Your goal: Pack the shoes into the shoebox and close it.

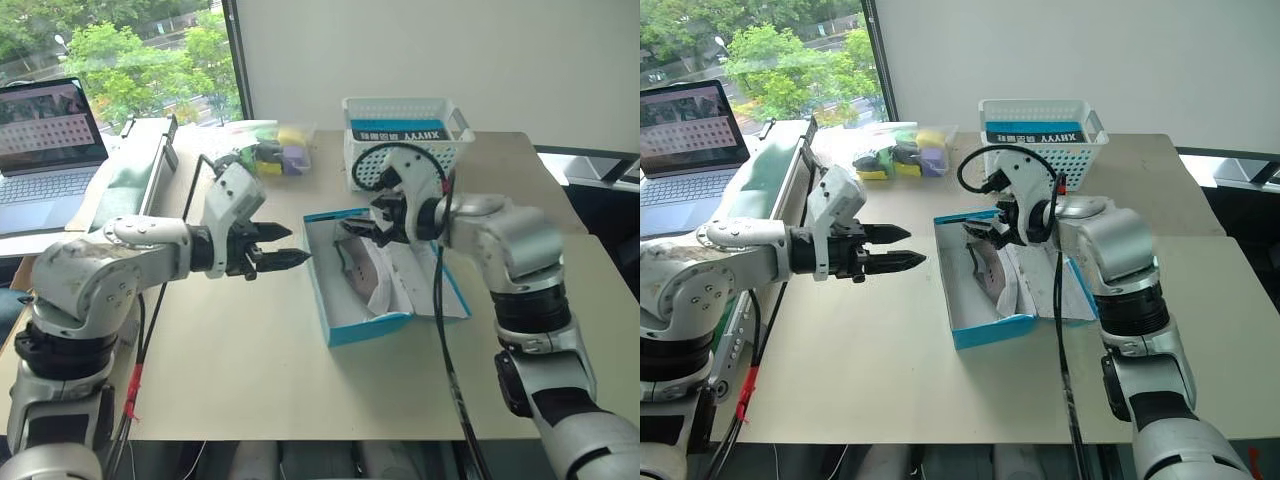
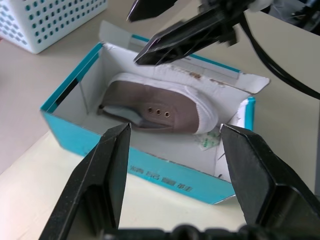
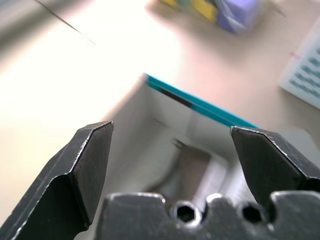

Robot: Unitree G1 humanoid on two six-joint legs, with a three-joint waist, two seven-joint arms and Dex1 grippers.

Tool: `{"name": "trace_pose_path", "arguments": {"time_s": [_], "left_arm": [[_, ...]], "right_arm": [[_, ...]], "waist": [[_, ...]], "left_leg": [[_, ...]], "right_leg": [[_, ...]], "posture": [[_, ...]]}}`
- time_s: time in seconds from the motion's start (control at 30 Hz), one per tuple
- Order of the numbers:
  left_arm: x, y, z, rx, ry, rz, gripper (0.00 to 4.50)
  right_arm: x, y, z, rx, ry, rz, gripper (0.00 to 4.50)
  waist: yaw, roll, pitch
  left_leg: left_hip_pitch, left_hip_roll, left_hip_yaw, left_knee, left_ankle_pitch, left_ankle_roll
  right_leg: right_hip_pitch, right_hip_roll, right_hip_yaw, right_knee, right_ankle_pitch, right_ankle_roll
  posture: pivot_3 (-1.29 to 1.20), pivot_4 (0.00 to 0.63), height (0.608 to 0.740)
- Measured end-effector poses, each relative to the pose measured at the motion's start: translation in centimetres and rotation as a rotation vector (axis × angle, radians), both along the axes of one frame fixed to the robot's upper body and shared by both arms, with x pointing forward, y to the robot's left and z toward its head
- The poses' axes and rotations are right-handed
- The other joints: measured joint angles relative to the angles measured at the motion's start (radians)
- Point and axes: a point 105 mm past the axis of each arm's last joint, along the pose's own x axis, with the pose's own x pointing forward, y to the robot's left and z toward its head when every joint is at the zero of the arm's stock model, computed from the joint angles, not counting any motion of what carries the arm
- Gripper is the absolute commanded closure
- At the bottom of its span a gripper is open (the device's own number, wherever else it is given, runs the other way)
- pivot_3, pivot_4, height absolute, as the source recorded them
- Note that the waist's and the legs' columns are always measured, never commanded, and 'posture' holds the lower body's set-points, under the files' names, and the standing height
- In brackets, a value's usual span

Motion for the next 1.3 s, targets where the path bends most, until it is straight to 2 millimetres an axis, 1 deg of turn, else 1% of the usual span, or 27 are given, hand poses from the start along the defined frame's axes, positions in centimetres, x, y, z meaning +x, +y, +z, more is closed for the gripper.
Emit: {"name": "trace_pose_path", "arguments": {"time_s": [0.07, 0.13, 0.2, 0.23, 0.27, 0.3, 0.4, 0.43, 0.5, 0.57, 0.6, 0.67, 0.73, 0.8, 0.87, 0.9, 1.0, 1.07, 1.17, 1.23, 1.3], "left_arm": [[0.8, 2.1, -1.4, 0.03, 0.027, 0.139, 1.5], [1.0, 3.3, -1.9, 0.042, 0.031, 0.209, 1.5], [1.3, 4.7, -2.2, 0.051, 0.021, 0.292, 0.98], [1.4, 5.4, -2.4, 0.043, 0.022, 0.345, 0.8], [1.4, 5.9, -2.5, 0.038, 0.021, 0.38, 0.31], [1.5, 7.1, -2.7, 0.037, 0.011, 0.454, 0.03], [2.0, 10.2, -2.6, 0.025, -0.045, 0.669, 0.03], [2.1, 11.4, -2.1, -0.007, -0.085, 0.754, 0.03], [2.0, 13.2, -1.1, -0.036, -0.148, 0.867, 0.03], [1.7, 14.8, -0.4, -0.04, -0.212, 0.959, 0.03], [1.4, 15.4, -0.3, -0.044, -0.231, 0.999, 0.03], [1.1, 16.3, -0.7, -0.044, -0.244, 1.059, 0.03], [0.7, 16.8, -1.4, -0.041, -0.231, 1.103, 0.03], [0.6, 17.0, -1.9, -0.068, -0.218, 1.124, 0.03], [0.3, 17.3, -2.1, -0.07, -0.217, 1.142, 0.03], [0.2, 17.4, -2.1, -0.066, -0.226, 1.15, 0.03], [-0.2, 18.0, -2.3, -0.062, -0.238, 1.177, 0.03], [-0.4, 18.4, -2.1, -0.069, -0.26, 1.193, 0.03], [-0.5, 18.7, -1.8, -0.075, -0.291, 1.193, 0.03], [-0.6, 18.8, -1.9, -0.075, -0.307, 1.182, 0.03], [-0.6, 19.4, -2.3, -0.082, -0.309, 1.198, 0.03]], "right_arm": [[-2.2, 1.1, 1.7, 0.092, -0.013, 0.165, 0.05], [-3.0, 1.4, 2.0, 0.122, -0.005, 0.23, 0.05], [-3.7, 1.7, 2.0, 0.134, 0.013, 0.288, 0.0], [-3.8, 1.7, 2.0, 0.127, 0.011, 0.301, 0.0], [-3.8, 1.8, 1.9, 0.122, 0.012, 0.306, 0.0], [-3.9, 1.9, 1.8, 0.116, 0.012, 0.319, 0.0], [-3.8, 2.2, 1.4, 0.125, 0.034, 0.346, 0.0], [-3.9, 2.2, 1.4, 0.136, 0.049, 0.365, 0.0], [-4.3, 2.5, 1.4, 0.156, 0.065, 0.408, 0.0], [-4.4, 2.7, 1.5, 0.169, 0.068, 0.433, 0.0], [-4.5, 2.9, 1.6, 0.175, 0.065, 0.447, 0.0], [-4.6, 3.6, 1.4, 0.167, 0.04, 0.477, 0.0], [-4.5, 4.5, 0.8, 0.132, 0.005, 0.495, 0.0], [-3.9, 5.1, -0.6, 0.086, -0.019, 0.482, 0.0], [-2.7, 5.6, -1.5, 0.063, -0.057, 0.441, 0.0], [-1.7, 5.8, -2.1, 0.049, -0.087, 0.396, 0.0], [0.5, 5.5, -3.3, 0.01, -0.135, 0.294, 0.0], [1.1, 5.5, -3.5, 0.015, -0.157, 0.26, 0.0], [1.6, 5.9, -3.5, 0.039, -0.182, 0.236, 0.0], [1.8, 5.9, -3.5, 0.04, -0.191, 0.222, 0.0], [1.9, 5.9, -3.5, 0.051, -0.192, 0.21, 0.0]], "waist": [[0.004, 0.0, 0.0], [0.005, 0.0, 0.0], [0.008, 0.0, 0.0], [0.009, 0.0, 0.0], [0.009, 0.0, 0.0], [0.007, 0.0, 0.0], [0.005, 0.0, 0.0], [0.005, 0.0, 0.0], [0.005, 0.0, 0.0], [0.005, 0.0, 0.0], [0.005, 0.0, 0.0], [0.006, 0.0, 0.0], [0.006, 0.0, 0.0], [0.006, -0.001, -0.001], [0.006, -0.001, -0.001], [0.006, -0.001, -0.001], [0.006, -0.001, -0.001], [0.006, -0.001, -0.001], [0.006, -0.001, -0.001], [0.005, -0.001, -0.001], [0.005, -0.001, -0.001]], "left_leg": [[0.0, 0.0, 0.0, 0.0, 0.0, 0.0], [0.0, 0.0, 0.0, 0.001, 0.0, 0.0], [0.0, 0.0, 0.0, 0.001, 0.0, 0.0], [0.0, 0.0, 0.0, 0.001, 0.0, 0.0], [0.0, 0.0, 0.0, 0.001, 0.0, 0.0], [0.0, 0.0, 0.0, 0.001, 0.0, 0.0], [0.0, 0.0, 0.0, 0.001, 0.0, 0.0], [0.0, 0.0, 0.0, 0.001, 0.0, 0.0], [0.0, 0.0, 0.0, 0.001, 0.0, 0.0], [0.0, 0.0, 0.0, 0.001, 0.0, 0.0], [0.0, -0.001, 0.0, 0.001, 0.0, 0.0], [0.0, 0.0, 0.0, 0.001, 0.0, 0.0], [0.0, 0.0, 0.0, 0.001, 0.0, 0.0], [0.0, -0.001, 0.0, 0.001, 0.0, 0.0], [0.0, -0.001, 0.0, 0.001, 0.0, 0.0], [0.0, -0.001, 0.0, 0.001, 0.0, -0.001], [0.0, 0.0, 0.0, 0.001, 0.0, -0.001], [0.0, 0.0, 0.0, 0.001, 0.0, -0.001], [0.0, 0.0, 0.0, 0.001, 0.0, -0.001], [0.0, 0.0, 0.0, 0.001, 0.0, -0.001], [0.001, 0.0, 0.0, 0.0, 0.0, -0.001]], "right_leg": [[0.0, 0.0, 0.0, 0.0, 0.0, 0.0], [0.001, -0.001, -0.001, 0.0, 0.0, 0.0], [0.001, -0.001, -0.001, 0.001, 0.0, 0.0], [0.001, 0.0, -0.001, 0.001, 0.0, 0.0], [0.001, 0.0, -0.001, 0.001, 0.0, 0.0], [0.001, -0.001, -0.001, 0.001, 0.0, 0.0], [0.0, 0.0, 0.0, 0.001, 0.0, 0.0], [0.0, -0.001, 0.0, 0.001, 0.0, 0.0], [0.0, -0.001, 0.0, 0.001, 0.0, 0.0], [0.0, -0.001, 0.0, 0.001, 0.0, 0.0], [0.0, -0.001, 0.0, 0.001, 0.0, 0.0], [0.0, -0.001, 0.0, 0.001, 0.0, 0.0], [0.0, -0.001, 0.0, 0.001, 0.0, 0.0], [0.0, -0.001, -0.001, 0.001, 0.0, 0.0], [0.0, -0.001, -0.001, 0.002, 0.0, 0.0], [0.0, -0.001, -0.001, 0.002, 0.0, 0.0], [-0.001, -0.001, -0.001, 0.002, 0.0, 0.0], [-0.001, -0.001, -0.001, 0.002, 0.0, 0.0], [-0.001, -0.002, -0.001, 0.002, 0.0, -0.001], [-0.001, -0.002, 0.0, 0.002, 0.001, -0.001], [-0.001, -0.001, -0.001, 0.002, 0.001, -0.001]], "posture": [[0.0, 0.15, 0.74], [0.0, 0.15, 0.74], [0.0, 0.15, 0.74], [0.0, 0.15, 0.74], [0.0, 0.15, 0.74], [0.0, 0.15, 0.74], [0.0, 0.15, 0.74], [0.0, 0.15, 0.74], [0.0, 0.15, 0.74], [0.0, 0.15, 0.74], [0.0, 0.15, 0.74], [0.0, 0.15, 0.74], [0.0, 0.15, 0.74], [0.0, 0.15, 0.74], [0.0, 0.15, 0.74], [0.0, 0.15, 0.74], [0.0, 0.15, 0.74], [0.0, 0.15, 0.74], [0.0, 0.15, 0.74], [0.0, 0.15, 0.74], [0.0, 0.15, 0.74]]}}
